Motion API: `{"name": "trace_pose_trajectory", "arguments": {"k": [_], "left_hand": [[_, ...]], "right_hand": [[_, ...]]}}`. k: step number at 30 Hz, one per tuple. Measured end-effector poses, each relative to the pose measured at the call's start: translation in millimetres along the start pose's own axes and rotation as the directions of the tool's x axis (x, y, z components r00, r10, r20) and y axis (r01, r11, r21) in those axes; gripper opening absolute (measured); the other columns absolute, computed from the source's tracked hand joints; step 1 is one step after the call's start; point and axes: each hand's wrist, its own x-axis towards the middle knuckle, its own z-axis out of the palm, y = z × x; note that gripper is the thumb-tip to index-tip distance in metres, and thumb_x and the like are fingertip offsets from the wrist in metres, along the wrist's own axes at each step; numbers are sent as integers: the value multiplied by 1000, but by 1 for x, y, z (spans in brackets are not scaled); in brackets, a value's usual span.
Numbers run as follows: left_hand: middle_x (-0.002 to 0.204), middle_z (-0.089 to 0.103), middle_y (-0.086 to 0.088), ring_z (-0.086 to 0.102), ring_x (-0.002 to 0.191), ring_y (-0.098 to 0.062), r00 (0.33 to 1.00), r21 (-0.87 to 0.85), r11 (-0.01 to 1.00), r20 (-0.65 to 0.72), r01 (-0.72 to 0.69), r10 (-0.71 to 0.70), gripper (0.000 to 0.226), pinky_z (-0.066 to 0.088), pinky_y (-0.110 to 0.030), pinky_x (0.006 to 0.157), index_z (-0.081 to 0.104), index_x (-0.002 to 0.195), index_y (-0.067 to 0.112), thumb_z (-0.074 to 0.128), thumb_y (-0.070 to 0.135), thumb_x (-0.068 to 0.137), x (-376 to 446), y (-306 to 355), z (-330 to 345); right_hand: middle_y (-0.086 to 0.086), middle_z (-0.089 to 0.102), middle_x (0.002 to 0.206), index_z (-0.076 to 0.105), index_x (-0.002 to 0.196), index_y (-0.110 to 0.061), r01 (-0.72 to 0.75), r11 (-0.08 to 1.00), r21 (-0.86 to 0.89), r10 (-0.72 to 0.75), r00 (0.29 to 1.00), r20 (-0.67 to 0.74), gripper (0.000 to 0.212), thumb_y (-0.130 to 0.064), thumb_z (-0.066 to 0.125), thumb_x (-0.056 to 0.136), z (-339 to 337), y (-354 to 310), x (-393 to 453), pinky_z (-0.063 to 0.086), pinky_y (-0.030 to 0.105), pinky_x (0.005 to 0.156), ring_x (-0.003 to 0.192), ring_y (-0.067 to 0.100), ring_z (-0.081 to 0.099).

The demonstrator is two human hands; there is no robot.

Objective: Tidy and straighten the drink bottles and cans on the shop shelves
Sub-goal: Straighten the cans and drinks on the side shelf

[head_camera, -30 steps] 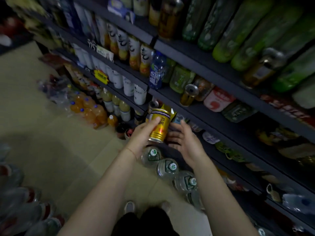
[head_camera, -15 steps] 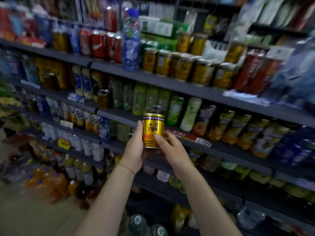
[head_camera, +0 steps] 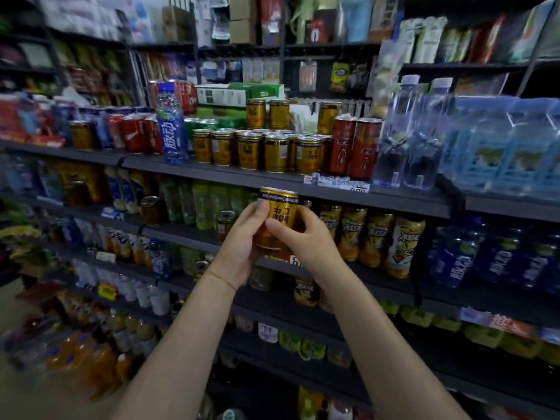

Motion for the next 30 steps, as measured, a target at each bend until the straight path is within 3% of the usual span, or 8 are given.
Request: {"name": "trace_pose_trajectory", "arguments": {"k": [4, 12, 16, 18, 20, 23, 27, 30], "left_hand": [[124, 67, -10, 65, 113, -25, 999, 47, 999, 42, -23, 21, 40, 55, -40, 91, 60, 131, 17, 55, 37, 97, 25, 9, -9], [127, 66, -7, 62, 118, -21, 969, 226, 953, 186, -203, 163, 33, 50, -40, 100, 63, 126, 24, 46, 36, 101, 123, 66, -62], [110, 65, 14, 59, 97, 14, 945, 420, 851, 217, -316, 243, 24, 46, -7, 83, 59, 122, 27, 45, 34, 104, 187, 100, -97], [110, 62, 15, 58, 99, 10, 930, 552, 749, 206, -368, 305, 28, 44, -6, 78, 58, 128, 23, 46, 30, 104, 220, 111, -114], [121, 62, 4, 56, 114, -10, 911, 688, 606, 221, -399, 349, 33, 44, -20, 90, 59, 131, 19, 49, 32, 102, 253, 116, -131], [127, 61, -3, 55, 119, -20, 877, 823, 365, 296, -435, 378, 36, 43, -31, 96, 60, 130, 20, 53, 36, 99, 295, 115, -144], [116, 68, 4, 58, 112, -22, 837, 916, -185, 400, -355, 373, 46, 34, -43, 98, 65, 117, 30, 34, 58, 98, 323, 105, -135], [105, 70, 9, 62, 107, -18, 787, 896, -290, 436, -336, 436, 51, 22, -51, 108, 69, 107, 31, 26, 57, 99, 330, 92, -139]], "right_hand": [[-8, 68, 112, 59, 125, -21, 15, 1000, -16, -16, 999, -28, 53, -41, 80, 80, 2, -1, 24, 58, 21, 77, 102, 8, 66], [-13, 68, 110, 61, 120, -28, 107, 991, -78, -116, 985, -131, 51, -40, 84, 76, 47, -26, 128, 58, 26, 84, 103, 4, 65], [-9, 70, 108, 62, 119, -23, 161, 979, -124, -190, 943, -274, 54, -37, 87, 73, 73, -35, 198, 59, 31, 86, 100, 6, 66], [-6, 69, 111, 62, 122, -20, 158, 980, -124, -194, 906, -376, 60, -36, 88, 70, 79, -39, 231, 58, 33, 89, 102, 8, 65], [-5, 67, 115, 59, 125, -19, 155, 982, -108, -188, 868, -459, 63, -33, 89, 70, 78, -45, 260, 57, 29, 88, 103, 8, 64], [-5, 66, 114, 56, 127, -20, 143, 982, -121, -186, 826, -531, 65, -28, 88, 71, 71, -52, 298, 53, 22, 82, 97, 4, 62], [-3, 67, 120, 56, 130, -20, 17, 970, -244, -165, 784, -599, 76, -40, 90, 65, 66, -61, 341, 53, 36, 95, 109, 16, 63], [-1, 62, 125, 54, 134, -16, -58, 950, -306, -135, 807, -574, 73, -36, 87, 72, 64, -66, 360, 49, 31, 94, 114, 15, 58]]}}
